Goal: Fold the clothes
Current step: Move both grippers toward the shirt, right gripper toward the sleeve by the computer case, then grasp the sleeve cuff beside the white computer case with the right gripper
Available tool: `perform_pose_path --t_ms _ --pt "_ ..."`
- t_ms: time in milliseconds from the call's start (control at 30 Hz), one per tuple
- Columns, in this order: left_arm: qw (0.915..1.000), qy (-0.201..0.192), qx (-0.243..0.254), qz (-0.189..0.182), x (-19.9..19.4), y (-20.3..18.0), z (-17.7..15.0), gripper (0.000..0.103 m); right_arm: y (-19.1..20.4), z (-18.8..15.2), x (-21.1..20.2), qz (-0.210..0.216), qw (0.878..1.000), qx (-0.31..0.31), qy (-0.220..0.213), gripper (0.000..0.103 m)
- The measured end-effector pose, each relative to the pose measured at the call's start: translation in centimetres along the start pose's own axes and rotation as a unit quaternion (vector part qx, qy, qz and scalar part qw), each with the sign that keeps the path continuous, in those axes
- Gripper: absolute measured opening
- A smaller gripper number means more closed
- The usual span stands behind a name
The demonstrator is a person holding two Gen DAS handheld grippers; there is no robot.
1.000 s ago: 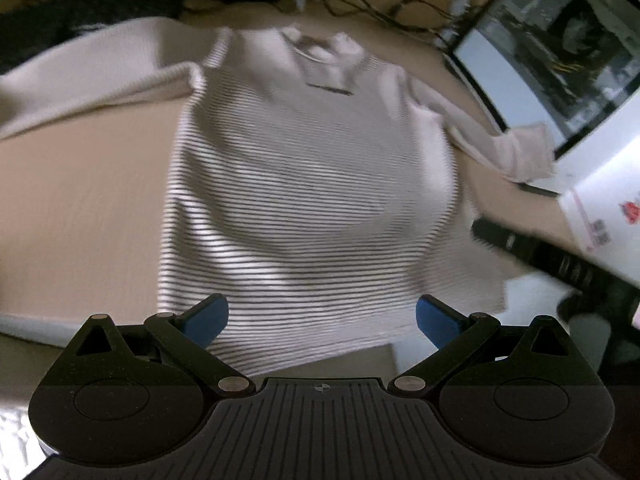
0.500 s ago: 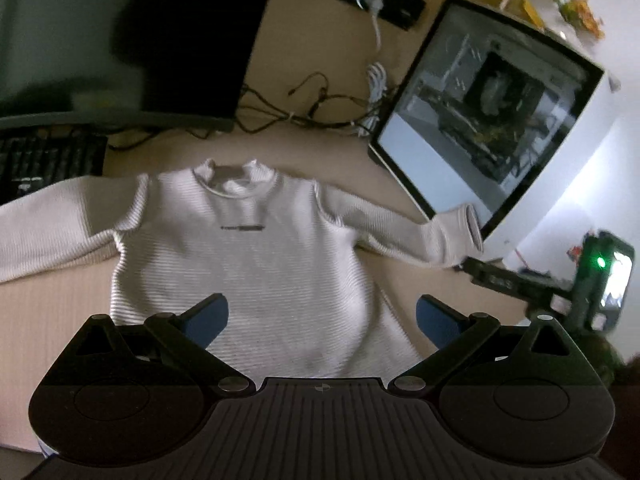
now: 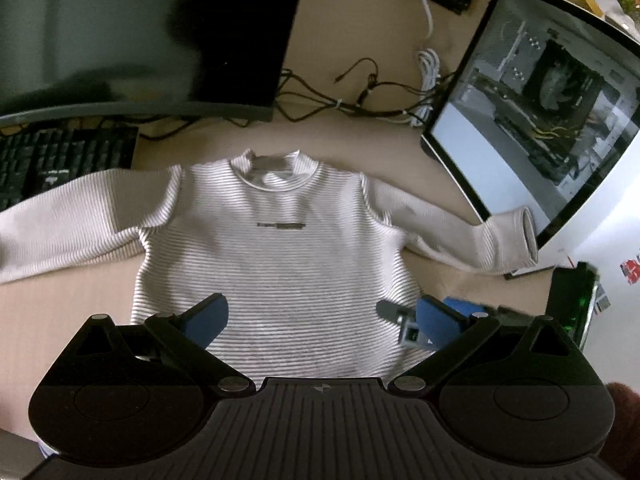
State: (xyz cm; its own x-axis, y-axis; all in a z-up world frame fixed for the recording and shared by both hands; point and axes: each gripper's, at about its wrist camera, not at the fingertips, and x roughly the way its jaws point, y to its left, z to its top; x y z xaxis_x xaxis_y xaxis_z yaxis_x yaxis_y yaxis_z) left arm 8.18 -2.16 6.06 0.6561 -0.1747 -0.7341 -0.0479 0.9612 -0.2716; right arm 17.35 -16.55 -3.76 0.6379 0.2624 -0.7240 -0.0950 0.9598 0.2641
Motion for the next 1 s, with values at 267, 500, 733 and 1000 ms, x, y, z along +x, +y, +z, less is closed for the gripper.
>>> perform_pose_path --t_ms 267,500,733,1000 --pt "0.9998 0.016 0.011 -0.009 1.1 -1.3 0.2 0.102 -1.3 -0.8 0.8 0.01 0.998 0.039 0.038 0.103" --pt "0.9983 0.028 0.041 -0.029 1.6 -3.2 -0.2 0.102 -1.2 -0.7 -0.6 -0.056 0.998 -0.002 0.011 0.079" --pt "0.998 0.028 0.035 -0.046 1.5 -3.4 -0.7 0.102 -5.8 -0.2 -5.0 -0.321 0.94 -0.081 -0.085 0.03" --pt "0.999 0.023 0.019 -0.034 1.1 -2.9 -0.7 0.102 -7.6 1.6 -3.6 -0.362 0.924 -0.068 -0.102 0.03"
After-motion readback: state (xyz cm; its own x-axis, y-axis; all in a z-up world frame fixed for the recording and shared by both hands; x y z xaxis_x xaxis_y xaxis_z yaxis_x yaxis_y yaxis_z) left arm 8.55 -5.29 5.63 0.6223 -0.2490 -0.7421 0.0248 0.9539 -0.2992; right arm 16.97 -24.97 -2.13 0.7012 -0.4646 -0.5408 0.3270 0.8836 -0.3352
